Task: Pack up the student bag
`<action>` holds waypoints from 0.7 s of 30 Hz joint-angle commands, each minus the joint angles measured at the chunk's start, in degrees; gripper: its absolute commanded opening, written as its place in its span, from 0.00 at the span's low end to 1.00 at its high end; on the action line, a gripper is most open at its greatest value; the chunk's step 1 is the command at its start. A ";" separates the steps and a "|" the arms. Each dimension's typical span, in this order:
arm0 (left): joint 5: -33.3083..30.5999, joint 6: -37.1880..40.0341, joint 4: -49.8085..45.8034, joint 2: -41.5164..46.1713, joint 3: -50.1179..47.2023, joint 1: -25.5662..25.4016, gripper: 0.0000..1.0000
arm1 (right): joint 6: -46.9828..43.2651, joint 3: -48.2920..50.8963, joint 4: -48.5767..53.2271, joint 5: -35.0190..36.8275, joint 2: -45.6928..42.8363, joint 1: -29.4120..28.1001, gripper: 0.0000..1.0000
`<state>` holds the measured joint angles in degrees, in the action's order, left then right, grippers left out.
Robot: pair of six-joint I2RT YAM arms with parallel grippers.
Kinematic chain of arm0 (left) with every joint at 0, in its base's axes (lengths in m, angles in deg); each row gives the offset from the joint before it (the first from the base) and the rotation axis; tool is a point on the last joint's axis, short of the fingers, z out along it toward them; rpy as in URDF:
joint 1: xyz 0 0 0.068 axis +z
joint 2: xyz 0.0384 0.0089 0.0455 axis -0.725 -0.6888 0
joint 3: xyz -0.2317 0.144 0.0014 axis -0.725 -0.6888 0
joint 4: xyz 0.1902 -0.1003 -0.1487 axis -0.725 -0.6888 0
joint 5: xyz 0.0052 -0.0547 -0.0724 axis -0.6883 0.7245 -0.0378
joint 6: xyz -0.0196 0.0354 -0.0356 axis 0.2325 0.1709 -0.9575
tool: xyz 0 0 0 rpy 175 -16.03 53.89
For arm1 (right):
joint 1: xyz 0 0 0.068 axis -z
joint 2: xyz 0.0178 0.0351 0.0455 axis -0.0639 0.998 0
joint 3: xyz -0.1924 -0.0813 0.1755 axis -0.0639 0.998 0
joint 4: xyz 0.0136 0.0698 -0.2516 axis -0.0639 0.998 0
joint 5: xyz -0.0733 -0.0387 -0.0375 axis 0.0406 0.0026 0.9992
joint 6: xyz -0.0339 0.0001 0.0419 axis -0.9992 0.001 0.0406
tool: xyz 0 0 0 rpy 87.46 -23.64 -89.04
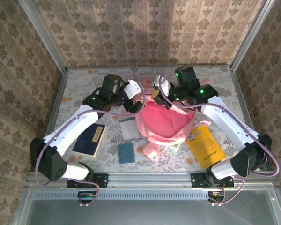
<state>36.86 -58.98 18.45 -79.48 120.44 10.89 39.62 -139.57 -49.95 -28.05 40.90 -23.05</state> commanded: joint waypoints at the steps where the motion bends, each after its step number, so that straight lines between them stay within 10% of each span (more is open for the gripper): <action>1: 5.18 5.97 3.13 -2.36 2.29 0.24 0.84 | -0.63 0.44 -5.69 -3.03 -4.03 0.15 0.00; 5: 6.93 7.46 0.40 -6.84 6.84 0.06 0.65 | 0.68 1.75 -7.65 -2.84 -4.76 0.18 0.00; 8: 8.40 7.62 -0.22 -8.52 8.35 -0.11 0.19 | 4.51 3.72 -11.41 -0.49 -5.86 0.18 0.02; 9: 8.57 7.06 0.50 -8.61 8.28 -0.02 0.02 | 7.33 5.43 -14.26 1.39 -6.98 0.16 0.17; 12: 8.43 3.44 4.96 -7.86 6.75 0.37 0.00 | 15.78 12.87 -23.89 3.29 -12.61 0.26 0.57; 14: 8.27 1.37 6.14 -7.94 6.80 0.42 0.00 | 21.15 18.20 -29.16 2.63 -17.32 0.27 0.66; 21: 8.37 -5.55 8.50 -8.57 6.91 0.50 0.00 | 36.57 22.45 -19.73 21.33 -30.05 0.47 0.56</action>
<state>43.05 -58.56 21.71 -88.22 126.84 10.92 67.51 -116.42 -73.62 -18.56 13.67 -22.68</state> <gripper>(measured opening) 0.091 0.572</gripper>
